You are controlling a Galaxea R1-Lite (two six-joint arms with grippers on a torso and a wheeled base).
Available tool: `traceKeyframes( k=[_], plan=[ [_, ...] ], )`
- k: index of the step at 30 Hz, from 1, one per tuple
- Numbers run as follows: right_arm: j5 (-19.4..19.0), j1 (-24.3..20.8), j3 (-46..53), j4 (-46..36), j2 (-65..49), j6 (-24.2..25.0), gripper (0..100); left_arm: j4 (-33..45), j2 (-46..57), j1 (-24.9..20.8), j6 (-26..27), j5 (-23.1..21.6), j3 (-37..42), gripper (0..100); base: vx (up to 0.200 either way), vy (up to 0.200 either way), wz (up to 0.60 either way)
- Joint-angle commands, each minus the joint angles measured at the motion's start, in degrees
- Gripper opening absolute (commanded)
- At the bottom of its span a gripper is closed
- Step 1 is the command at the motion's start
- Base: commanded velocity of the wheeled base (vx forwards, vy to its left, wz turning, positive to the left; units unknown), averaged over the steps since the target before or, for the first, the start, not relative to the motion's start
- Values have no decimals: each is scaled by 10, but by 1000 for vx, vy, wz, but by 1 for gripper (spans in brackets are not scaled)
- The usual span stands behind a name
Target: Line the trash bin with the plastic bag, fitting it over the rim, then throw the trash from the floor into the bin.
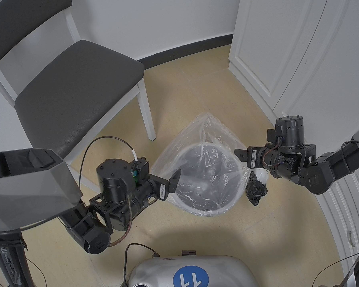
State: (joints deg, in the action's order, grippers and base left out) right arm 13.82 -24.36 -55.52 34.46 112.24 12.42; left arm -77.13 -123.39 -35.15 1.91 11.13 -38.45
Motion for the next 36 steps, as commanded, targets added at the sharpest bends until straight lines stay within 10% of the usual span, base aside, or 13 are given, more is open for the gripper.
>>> traceKeyframes(
  k=[1,36],
  plan=[
    [-14,12,-10,21,41,8,100,43,-18,-12,-17,35,-45,100,0,0,0],
    [-29,84,-103,79,154,56,100,171,-120,48,-63,144,-223,100,0,0,0]
  ],
)
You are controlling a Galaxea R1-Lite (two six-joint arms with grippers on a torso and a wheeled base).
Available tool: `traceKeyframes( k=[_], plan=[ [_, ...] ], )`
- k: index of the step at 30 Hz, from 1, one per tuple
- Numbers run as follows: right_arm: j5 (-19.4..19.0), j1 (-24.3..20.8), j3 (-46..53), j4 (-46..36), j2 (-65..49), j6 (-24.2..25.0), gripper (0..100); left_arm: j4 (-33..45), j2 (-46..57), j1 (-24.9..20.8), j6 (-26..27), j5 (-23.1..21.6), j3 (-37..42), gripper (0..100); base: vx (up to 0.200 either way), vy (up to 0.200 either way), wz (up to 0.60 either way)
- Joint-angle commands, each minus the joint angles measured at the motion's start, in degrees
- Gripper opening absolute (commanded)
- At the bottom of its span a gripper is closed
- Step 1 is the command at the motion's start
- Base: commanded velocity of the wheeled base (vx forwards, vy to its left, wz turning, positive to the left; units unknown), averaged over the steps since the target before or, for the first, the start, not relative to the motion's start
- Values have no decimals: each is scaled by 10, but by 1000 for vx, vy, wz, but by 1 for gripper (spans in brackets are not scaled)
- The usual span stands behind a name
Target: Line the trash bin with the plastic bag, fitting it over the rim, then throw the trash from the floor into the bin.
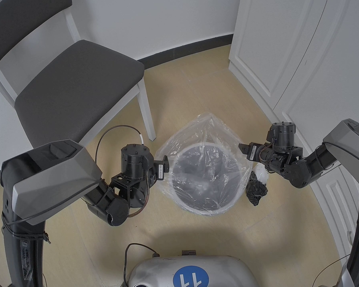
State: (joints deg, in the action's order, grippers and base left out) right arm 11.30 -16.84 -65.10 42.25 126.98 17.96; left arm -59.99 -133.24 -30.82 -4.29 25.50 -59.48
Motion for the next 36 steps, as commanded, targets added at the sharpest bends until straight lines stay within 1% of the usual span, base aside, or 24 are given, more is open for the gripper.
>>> traceKeyframes(
  k=[1,11,19,26,30,36],
  plan=[
    [-5,12,-7,1,9,1,100,0,-24,6,-2,1,-14,100,0,0,0],
    [-7,16,-32,1,44,9,100,0,-49,19,-3,1,-38,100,0,0,0],
    [-7,24,-61,1,94,16,100,0,-72,25,-3,1,-52,100,0,0,0],
    [-7,29,-62,-4,102,16,100,1,-80,30,-3,1,-55,100,0,0,0],
    [-7,34,-59,-13,101,13,100,18,-80,31,-2,1,-47,100,0,0,0],
    [-7,44,-50,-88,65,7,100,56,-58,30,1,1,-5,100,0,0,0]
  ],
)
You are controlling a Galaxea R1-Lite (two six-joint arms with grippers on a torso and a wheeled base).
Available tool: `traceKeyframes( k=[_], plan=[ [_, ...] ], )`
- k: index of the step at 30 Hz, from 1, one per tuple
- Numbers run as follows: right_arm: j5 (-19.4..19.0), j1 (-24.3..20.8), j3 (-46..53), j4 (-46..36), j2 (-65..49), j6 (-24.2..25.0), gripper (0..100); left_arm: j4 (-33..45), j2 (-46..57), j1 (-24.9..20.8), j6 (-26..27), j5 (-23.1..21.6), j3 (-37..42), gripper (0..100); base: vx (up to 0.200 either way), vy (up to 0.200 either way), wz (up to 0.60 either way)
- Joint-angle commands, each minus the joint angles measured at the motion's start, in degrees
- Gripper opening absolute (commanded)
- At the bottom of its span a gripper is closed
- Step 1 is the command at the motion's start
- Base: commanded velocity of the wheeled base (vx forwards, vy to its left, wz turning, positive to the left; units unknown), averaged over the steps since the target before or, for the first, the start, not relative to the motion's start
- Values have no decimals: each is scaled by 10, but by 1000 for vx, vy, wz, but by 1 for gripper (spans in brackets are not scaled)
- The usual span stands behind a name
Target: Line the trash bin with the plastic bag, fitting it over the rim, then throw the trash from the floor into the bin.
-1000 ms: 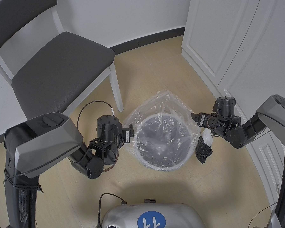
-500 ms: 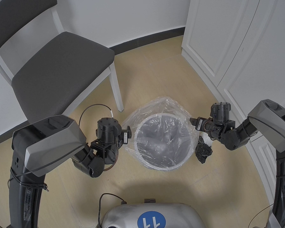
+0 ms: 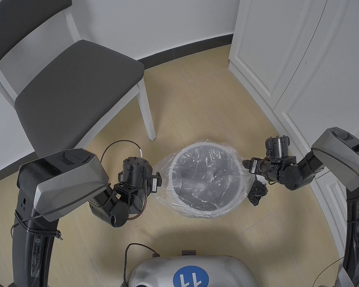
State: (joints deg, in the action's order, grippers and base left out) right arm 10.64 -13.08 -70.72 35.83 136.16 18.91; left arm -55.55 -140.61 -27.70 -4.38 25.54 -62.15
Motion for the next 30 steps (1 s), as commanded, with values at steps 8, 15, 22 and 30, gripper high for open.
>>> traceKeyframes(
  k=[8,15,22,30],
  plan=[
    [0,14,26,-64,-45,-41,100,34,24,-2,2,-1,33,100,0,0,0],
    [0,14,35,-66,-14,-66,100,32,8,-2,0,-1,26,100,0,0,0],
    [1,14,18,-57,39,-70,100,29,-22,-3,-1,-1,12,100,0,0,0],
    [6,12,-44,-10,115,-36,100,28,-71,-3,-5,13,-40,100,0,0,0]
  ],
)
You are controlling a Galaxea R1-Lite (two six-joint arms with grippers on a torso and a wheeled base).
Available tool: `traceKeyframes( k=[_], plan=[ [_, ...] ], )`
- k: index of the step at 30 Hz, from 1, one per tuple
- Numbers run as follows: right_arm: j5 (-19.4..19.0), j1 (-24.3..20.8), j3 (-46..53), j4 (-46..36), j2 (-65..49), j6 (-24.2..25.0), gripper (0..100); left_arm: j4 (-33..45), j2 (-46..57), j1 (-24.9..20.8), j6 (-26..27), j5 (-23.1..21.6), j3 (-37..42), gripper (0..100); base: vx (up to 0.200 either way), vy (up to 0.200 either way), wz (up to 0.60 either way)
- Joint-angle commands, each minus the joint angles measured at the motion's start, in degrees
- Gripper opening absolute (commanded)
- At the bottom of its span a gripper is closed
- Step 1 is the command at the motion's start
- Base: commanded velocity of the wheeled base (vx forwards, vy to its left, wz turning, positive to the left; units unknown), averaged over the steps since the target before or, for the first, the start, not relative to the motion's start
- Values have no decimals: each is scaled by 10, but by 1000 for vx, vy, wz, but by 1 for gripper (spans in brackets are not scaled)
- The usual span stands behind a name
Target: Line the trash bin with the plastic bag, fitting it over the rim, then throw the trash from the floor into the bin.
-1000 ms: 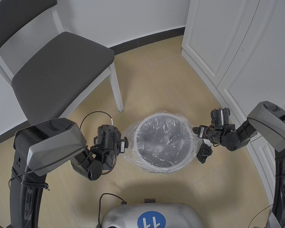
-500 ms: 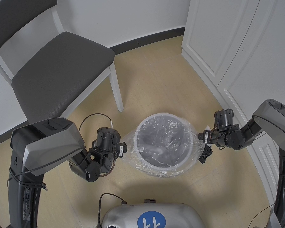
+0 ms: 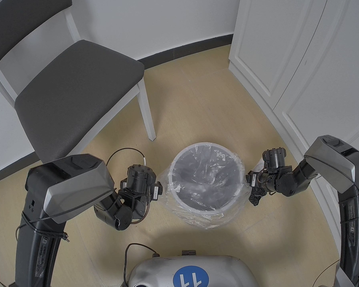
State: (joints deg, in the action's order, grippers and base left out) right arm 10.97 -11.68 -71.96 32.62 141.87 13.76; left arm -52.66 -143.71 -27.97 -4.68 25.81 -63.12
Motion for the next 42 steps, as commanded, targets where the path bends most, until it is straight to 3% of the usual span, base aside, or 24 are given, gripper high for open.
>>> traceKeyframes(
  k=[1,9,16,20,26,31,36,42],
  plan=[
    [3,-3,-40,32,66,21,100,-1,-51,0,-2,21,-44,100,0,0,0],
    [0,-6,-70,46,75,72,100,-1,-77,5,-3,43,-86,100,0,0,0],
    [0,-7,-56,46,52,75,100,0,-91,13,-2,55,-104,100,0,0,0],
    [-3,-5,-7,44,-4,64,100,0,-90,18,-2,56,-106,100,0,0,0],
    [-7,8,69,39,-90,-5,100,0,-88,19,-3,56,-104,100,0,0,0],
    [-9,11,114,42,-138,-44,100,5,-32,18,-15,56,-64,100,0,0,0],
    [-19,12,133,43,-176,-45,100,9,50,19,-7,48,10,100,0,0,0],
    [-27,3,159,46,-223,-44,100,13,109,27,14,0,73,100,0,0,0]
  ],
)
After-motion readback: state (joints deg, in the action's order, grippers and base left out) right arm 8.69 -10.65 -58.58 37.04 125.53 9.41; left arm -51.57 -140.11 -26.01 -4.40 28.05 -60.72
